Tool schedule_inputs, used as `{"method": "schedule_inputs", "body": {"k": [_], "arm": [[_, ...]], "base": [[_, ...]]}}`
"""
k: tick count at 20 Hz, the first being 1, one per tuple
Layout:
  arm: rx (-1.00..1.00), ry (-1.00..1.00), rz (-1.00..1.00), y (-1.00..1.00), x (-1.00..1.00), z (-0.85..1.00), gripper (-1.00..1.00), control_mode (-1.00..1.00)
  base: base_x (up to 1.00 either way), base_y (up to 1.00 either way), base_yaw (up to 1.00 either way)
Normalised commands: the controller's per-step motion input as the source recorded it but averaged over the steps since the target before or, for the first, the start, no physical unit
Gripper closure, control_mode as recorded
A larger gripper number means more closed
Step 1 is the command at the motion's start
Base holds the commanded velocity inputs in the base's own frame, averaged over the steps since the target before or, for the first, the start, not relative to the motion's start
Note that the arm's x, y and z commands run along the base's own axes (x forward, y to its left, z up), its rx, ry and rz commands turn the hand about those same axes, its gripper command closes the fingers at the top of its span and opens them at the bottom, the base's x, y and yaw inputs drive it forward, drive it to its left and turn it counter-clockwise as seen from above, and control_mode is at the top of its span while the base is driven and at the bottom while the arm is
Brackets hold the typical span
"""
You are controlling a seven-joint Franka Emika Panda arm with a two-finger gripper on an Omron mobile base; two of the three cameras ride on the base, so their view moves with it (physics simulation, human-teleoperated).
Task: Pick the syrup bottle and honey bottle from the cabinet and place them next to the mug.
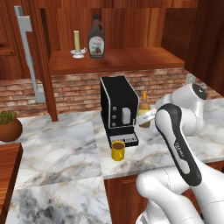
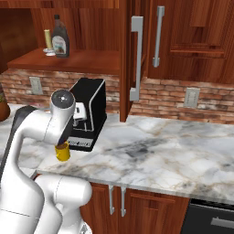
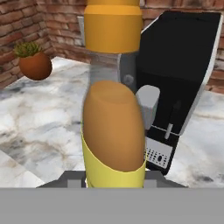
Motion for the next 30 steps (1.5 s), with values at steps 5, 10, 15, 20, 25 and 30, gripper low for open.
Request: {"method": "schedule_inputs", "body": {"k": [5,10,15,20,25,30], "arm": [[-0.02,-0.08,0.14,-0.11,0.01,-0.13,1.00,-1.00],[0.00,-0.08,0.17,-0.29,0.11,0.00,1.00,-1.00],[0.02,-0.01,0.20,-0.14,0.10,-0.24,1.00,-1.00],[0.17,0.00,0.13,-0.10,0.28,-0.36,1.00,-1.00],[0.18,0.00,0.11,-0.02,0.22,-0.41,1.00,-1.00],[0.10,0.00,0.10,0.00,0.06,-0.52,1.00,-1.00]], "base": [[0.00,0.00,0.00],[0.00,0.00,0.00],[0.00,0.00,0.00],[0.00,0.00,0.00],[0.00,0.00,0.00],[0.00,0.00,0.00]]}}
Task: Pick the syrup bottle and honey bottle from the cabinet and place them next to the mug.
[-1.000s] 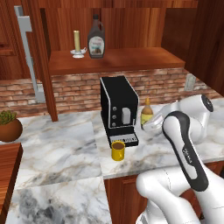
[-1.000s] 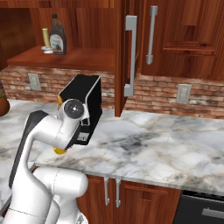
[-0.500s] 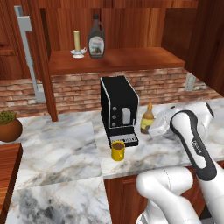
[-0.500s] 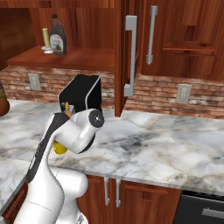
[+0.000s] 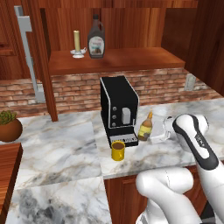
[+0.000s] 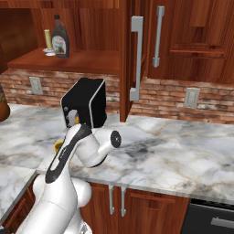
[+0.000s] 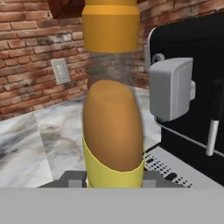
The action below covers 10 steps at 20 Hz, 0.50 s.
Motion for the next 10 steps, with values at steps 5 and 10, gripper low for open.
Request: {"method": "schedule_inputs", "body": {"k": [5,10], "arm": [[0.01,0.02,0.10,0.00,0.00,-0.30,1.00,-1.00],[0.00,0.00,0.10,0.00,0.00,-0.33,1.00,-1.00]], "base": [[0.00,0.00,0.00],[0.00,0.00,0.00]]}}
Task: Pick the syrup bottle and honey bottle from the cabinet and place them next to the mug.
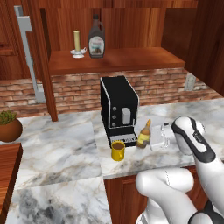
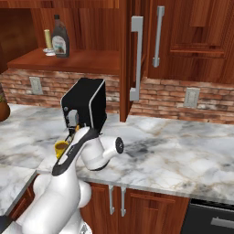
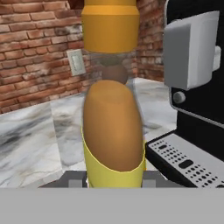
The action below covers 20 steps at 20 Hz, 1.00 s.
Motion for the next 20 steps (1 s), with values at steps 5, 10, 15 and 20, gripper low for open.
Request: {"method": "schedule_inputs", "body": {"k": [5,10,15,20], "arm": [[-0.02,0.02,0.06,0.00,0.00,-0.31,1.00,-1.00],[-0.06,0.00,0.03,0.00,0.00,-0.13,1.00,-1.00],[-0.08,0.00,0.00,0.00,0.00,-0.08,1.00,-1.00],[-0.01,0.00,0.00,0.07,0.00,-0.16,1.00,-1.00]], "base": [[0.00,0.00,0.00],[0.00,0.00,0.00],[0.00,0.00,0.00],[0.00,0.00,0.00]]}}
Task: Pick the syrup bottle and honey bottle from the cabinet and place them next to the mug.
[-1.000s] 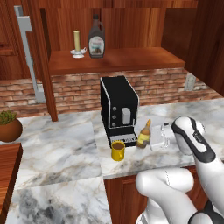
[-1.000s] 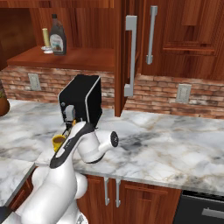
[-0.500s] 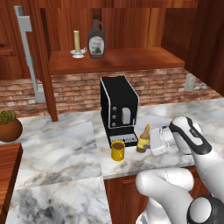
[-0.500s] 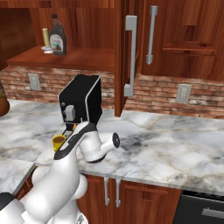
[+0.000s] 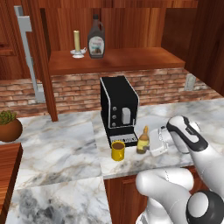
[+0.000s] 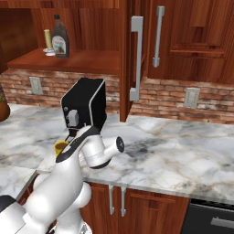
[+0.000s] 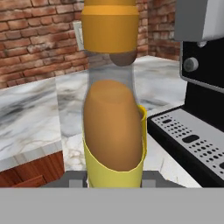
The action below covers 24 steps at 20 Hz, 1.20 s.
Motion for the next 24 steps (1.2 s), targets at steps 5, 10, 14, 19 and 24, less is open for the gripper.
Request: {"method": "schedule_inputs", "body": {"k": [5,10,14,19,24], "arm": [[0.00,-0.01,0.00,0.11,0.03,-0.20,1.00,-1.00],[-0.02,-0.02,0.00,0.07,0.07,-0.12,1.00,-1.00],[-0.04,0.00,0.00,0.13,0.01,-0.01,1.00,-1.00],[-0.05,0.00,0.00,0.18,0.00,0.00,1.00,-1.00],[-0.04,0.00,0.00,0.07,0.00,-0.03,1.00,-1.00]], "base": [[0.00,0.00,0.00],[0.00,0.00,0.00],[0.00,0.00,0.00],[0.00,0.00,0.00],[0.00,0.00,0.00]]}}
